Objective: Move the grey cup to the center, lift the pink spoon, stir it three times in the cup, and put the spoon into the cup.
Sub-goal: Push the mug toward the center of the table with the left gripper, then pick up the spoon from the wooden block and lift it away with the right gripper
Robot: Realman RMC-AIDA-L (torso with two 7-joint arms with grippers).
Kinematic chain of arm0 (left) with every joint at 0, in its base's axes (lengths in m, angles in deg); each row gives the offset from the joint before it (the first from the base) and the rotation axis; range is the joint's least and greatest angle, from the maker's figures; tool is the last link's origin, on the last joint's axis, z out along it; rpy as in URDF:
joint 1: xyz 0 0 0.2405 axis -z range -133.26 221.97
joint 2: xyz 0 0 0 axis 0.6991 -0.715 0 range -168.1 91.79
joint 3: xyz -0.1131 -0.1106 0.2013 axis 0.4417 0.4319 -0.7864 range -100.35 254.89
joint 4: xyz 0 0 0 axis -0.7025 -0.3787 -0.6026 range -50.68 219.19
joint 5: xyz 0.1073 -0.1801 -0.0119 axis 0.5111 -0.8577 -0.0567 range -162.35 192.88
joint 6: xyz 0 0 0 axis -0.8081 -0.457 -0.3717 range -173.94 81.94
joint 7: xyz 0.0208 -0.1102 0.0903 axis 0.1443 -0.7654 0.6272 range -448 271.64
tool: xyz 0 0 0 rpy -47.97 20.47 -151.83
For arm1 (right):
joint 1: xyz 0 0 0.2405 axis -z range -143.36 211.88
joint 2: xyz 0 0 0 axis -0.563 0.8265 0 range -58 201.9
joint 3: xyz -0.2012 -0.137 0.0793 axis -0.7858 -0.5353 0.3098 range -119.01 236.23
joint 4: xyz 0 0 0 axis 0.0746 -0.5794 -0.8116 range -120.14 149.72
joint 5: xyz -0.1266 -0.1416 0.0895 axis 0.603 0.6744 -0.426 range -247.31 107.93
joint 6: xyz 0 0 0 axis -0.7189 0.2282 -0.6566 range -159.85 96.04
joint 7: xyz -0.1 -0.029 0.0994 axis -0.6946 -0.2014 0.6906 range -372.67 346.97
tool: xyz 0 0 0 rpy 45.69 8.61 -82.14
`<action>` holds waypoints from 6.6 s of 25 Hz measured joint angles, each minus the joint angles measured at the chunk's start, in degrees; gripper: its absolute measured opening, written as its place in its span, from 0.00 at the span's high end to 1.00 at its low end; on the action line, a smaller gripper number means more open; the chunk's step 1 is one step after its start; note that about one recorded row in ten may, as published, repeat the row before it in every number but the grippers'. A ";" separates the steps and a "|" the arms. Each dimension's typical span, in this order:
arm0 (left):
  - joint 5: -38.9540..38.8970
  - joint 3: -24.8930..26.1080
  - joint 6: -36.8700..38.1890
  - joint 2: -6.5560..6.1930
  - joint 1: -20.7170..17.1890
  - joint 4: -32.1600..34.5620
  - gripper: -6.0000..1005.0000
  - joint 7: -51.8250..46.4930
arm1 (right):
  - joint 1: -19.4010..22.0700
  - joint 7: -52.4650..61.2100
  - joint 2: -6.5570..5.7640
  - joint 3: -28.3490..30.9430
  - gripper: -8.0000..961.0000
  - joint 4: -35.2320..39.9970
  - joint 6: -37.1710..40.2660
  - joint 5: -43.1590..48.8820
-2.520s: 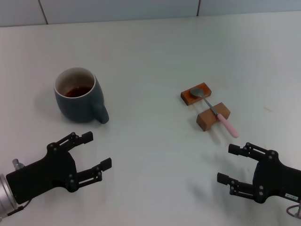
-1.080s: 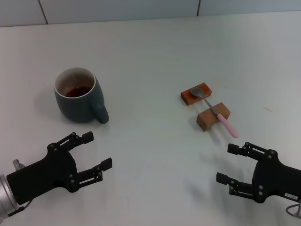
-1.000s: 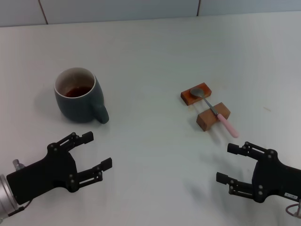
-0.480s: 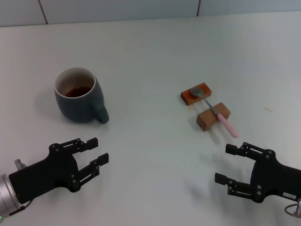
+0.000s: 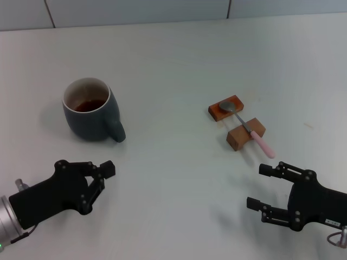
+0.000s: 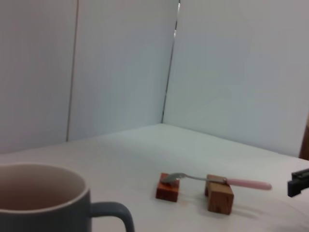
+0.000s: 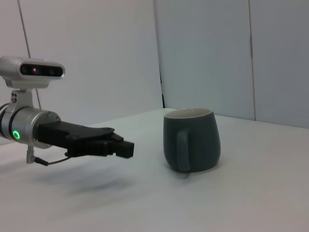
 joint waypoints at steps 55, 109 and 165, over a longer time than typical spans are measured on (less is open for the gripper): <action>-29.24 -14.58 -26.38 0.22 8.17 -1.91 0.98 43.90 | -0.08 0.00 0.14 0.09 0.19 -0.02 0.47 -0.01; -28.40 -25.64 7.87 -0.43 -3.49 -1.32 0.97 5.47 | -0.40 0.00 0.04 0.62 0.19 0.33 0.45 -0.33; -29.37 -33.38 0.21 0.33 -5.88 -0.58 0.19 4.05 | -1.08 15.55 -0.27 5.35 0.19 -3.23 7.84 -1.66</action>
